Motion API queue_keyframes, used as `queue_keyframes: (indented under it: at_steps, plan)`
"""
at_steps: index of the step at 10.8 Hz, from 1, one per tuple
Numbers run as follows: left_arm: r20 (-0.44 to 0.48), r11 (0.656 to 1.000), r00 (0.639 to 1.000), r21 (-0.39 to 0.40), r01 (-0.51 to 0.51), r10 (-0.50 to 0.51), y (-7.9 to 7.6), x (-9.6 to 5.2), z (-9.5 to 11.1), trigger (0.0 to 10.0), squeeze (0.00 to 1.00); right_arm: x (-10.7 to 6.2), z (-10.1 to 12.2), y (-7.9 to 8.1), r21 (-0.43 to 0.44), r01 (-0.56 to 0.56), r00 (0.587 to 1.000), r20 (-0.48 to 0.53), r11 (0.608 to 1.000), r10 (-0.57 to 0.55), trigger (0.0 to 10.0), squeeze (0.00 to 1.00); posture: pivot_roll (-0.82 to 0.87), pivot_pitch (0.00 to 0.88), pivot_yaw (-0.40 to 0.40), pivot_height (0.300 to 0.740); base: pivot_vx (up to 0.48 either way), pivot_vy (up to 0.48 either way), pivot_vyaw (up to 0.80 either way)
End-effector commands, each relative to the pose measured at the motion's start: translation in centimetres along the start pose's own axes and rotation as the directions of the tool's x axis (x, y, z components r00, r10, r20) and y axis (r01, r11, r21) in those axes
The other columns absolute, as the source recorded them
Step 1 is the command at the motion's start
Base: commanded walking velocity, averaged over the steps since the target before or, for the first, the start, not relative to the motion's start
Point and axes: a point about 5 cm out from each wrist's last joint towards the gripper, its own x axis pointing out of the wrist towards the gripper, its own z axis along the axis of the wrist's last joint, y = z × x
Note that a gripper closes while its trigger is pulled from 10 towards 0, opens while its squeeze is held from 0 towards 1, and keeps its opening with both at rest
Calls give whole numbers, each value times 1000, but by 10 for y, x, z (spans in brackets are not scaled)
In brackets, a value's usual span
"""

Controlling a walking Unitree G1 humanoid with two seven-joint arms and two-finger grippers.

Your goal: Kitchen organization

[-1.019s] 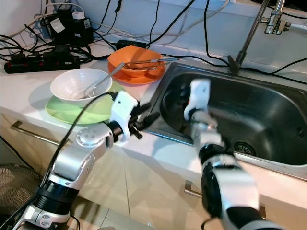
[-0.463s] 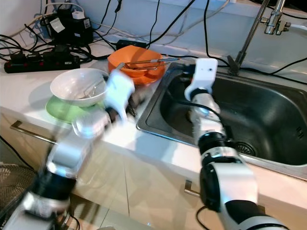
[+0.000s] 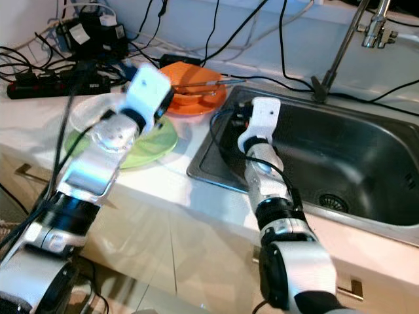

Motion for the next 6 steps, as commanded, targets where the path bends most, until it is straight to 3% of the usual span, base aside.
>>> queue_keyframes:
  at_steps: [1,2,4,6]
  plan:
    - [-13,1000,1000,19,-20,20,5,10,5,10000,0,-4,-4,2,19,-9,1000,-12,1000,10,10000,0,210,0,-33,717,0,0,0]
    - [-41,1000,999,11,-5,5,3,17,1,10000,0,-5,-6,5,25,-15,1000,-12,1000,16,10000,0,202,0,-29,717,0,0,0]
    - [-42,997,999,81,-11,14,0,26,3,10000,0,-7,-6,8,31,-22,1000,-8,999,23,10000,0,189,0,-21,717,0,0,0]
    - [-54,997,999,73,-4,8,0,33,6,10000,0,-8,-5,8,35,-21,1000,-5,999,21,10000,0,189,0,-17,717,0,0,0]
